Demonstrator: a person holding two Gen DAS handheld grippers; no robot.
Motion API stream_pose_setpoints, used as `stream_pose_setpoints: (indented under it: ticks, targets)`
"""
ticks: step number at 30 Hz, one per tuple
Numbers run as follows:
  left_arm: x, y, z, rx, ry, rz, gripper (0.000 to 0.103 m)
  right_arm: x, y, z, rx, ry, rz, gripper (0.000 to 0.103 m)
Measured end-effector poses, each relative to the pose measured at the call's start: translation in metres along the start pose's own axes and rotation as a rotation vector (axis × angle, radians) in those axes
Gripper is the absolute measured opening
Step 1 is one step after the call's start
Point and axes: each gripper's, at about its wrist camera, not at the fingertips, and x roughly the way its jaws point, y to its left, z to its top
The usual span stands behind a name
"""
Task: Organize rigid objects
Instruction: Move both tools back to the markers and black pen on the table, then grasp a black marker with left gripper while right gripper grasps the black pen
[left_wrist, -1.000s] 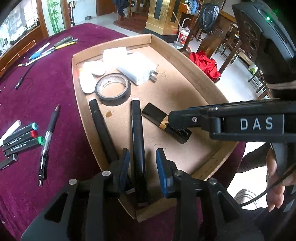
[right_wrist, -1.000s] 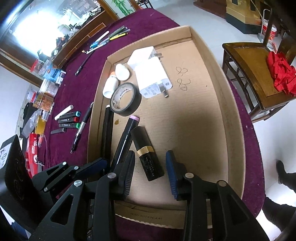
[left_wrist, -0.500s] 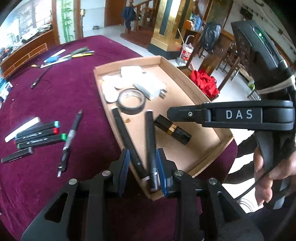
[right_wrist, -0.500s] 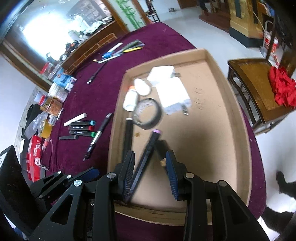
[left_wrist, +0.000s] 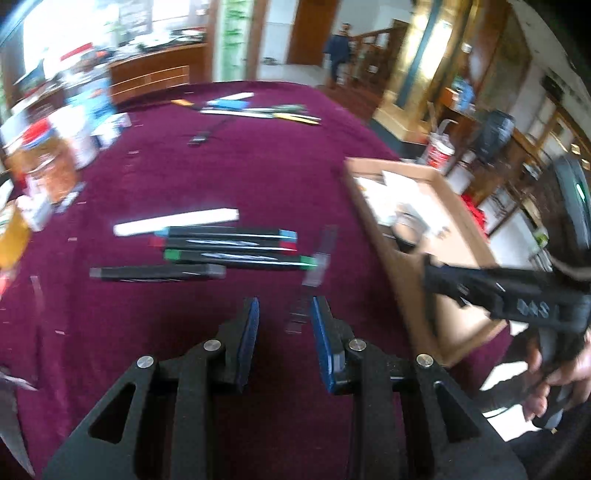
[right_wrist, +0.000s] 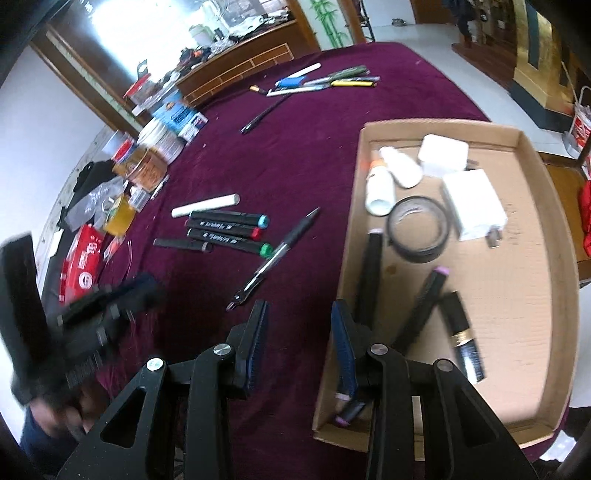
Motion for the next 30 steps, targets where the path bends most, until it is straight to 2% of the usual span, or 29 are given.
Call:
stream_pose_setpoints:
  ticks: [4, 7, 9, 11, 13, 17, 23, 30]
  targets:
    - [0.004, 0.04, 0.02, -0.001, 0.002, 0.059, 0.027, 0.001, 0.006, -0.003, -0.007, 0.008, -0.006, 0.032]
    - [0.02, 0.061, 0.044, 0.025, 0.023, 0.092, 0.03, 0.0, 0.007, -0.004, -0.005, 0.006, -0.015, 0.037]
    - [0.039, 0.07, 0.06, 0.053, 0.043, 0.096, 0.033, -0.002, 0.006, -0.007, -0.002, 0.007, -0.023, 0.038]
    - [0.056, 0.075, 0.073, 0.068, 0.059, 0.124, 0.033, -0.005, 0.003, -0.01, 0.0, 0.007, -0.035, 0.038]
    - [0.07, 0.079, 0.083, 0.093, 0.075, 0.107, 0.033, -0.008, 0.001, -0.013, 0.002, 0.008, -0.052, 0.038]
    - [0.114, 0.091, 0.099, 0.114, 0.138, 0.133, 0.033, -0.015, -0.008, -0.019, 0.029, 0.004, -0.084, 0.038]
    - [0.143, 0.109, 0.098, 0.103, 0.207, 0.15, 0.033, -0.021, -0.019, -0.022, 0.076, 0.001, -0.112, 0.038]
    - [0.121, 0.11, 0.065, 0.077, 0.23, 0.086, 0.036, -0.014, -0.012, -0.015, 0.056, 0.016, -0.097, 0.038]
